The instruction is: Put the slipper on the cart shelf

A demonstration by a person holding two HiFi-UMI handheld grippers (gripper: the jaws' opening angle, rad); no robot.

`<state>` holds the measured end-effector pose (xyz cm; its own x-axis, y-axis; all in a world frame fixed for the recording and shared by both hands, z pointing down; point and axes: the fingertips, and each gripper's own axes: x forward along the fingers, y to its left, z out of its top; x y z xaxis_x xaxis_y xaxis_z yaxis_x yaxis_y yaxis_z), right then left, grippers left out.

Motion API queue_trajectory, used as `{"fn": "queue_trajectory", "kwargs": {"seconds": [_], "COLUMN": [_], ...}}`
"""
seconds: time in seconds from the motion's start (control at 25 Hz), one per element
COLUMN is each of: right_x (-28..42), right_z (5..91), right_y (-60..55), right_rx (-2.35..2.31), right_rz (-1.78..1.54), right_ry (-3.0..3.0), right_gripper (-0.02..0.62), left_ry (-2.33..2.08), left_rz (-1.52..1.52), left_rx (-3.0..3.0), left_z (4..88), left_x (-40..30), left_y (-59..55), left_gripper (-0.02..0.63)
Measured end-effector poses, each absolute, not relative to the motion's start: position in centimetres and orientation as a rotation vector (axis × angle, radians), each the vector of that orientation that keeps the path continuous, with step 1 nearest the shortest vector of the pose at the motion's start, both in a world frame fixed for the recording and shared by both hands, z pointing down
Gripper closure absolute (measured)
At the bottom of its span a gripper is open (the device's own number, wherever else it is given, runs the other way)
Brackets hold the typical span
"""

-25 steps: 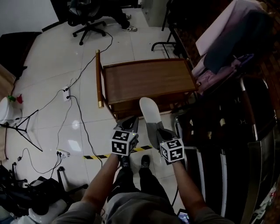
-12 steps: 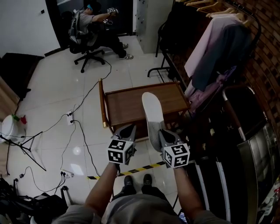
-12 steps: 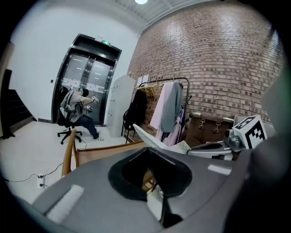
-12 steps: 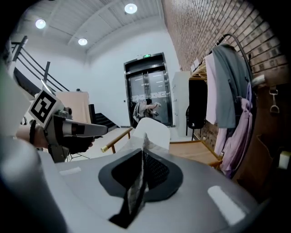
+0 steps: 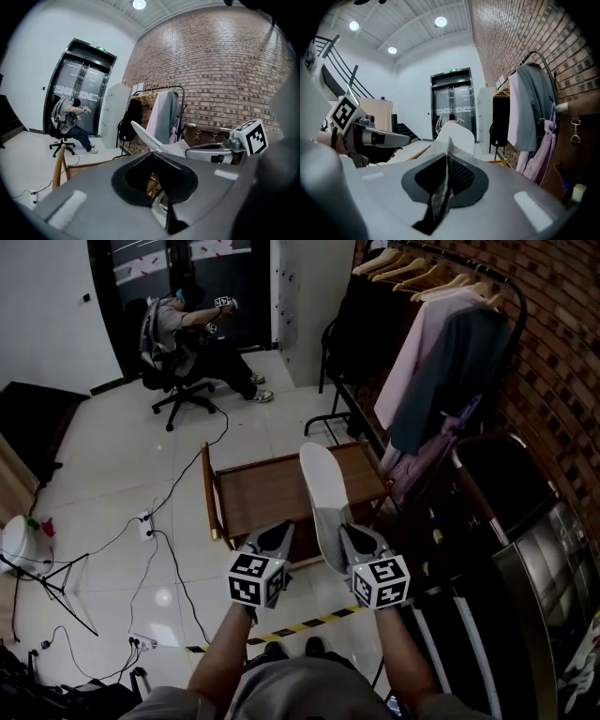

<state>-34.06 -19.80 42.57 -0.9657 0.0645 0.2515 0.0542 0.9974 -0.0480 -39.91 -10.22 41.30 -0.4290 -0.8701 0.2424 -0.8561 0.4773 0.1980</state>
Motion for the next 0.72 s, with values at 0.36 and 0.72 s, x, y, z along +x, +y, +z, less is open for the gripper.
{"fn": "queue_trajectory", "kwargs": {"seconds": [0.36,0.72], "right_x": [-28.6,-20.2], "right_z": [41.8,40.7], "right_y": [-23.7,-23.7], "right_rx": [0.207,0.669], "right_rz": [0.096,0.117], "right_ry": [-2.885,-2.84], "right_gripper": [0.586,0.586], "left_ry": [-2.236,-1.936], "left_rz": [-0.018,0.059], "left_rx": [1.736,2.068], "left_z": [40.8,40.5], "left_x": [-35.7,-29.3], "left_y": [-16.6,-18.9], "left_gripper": [0.598,0.598]}}
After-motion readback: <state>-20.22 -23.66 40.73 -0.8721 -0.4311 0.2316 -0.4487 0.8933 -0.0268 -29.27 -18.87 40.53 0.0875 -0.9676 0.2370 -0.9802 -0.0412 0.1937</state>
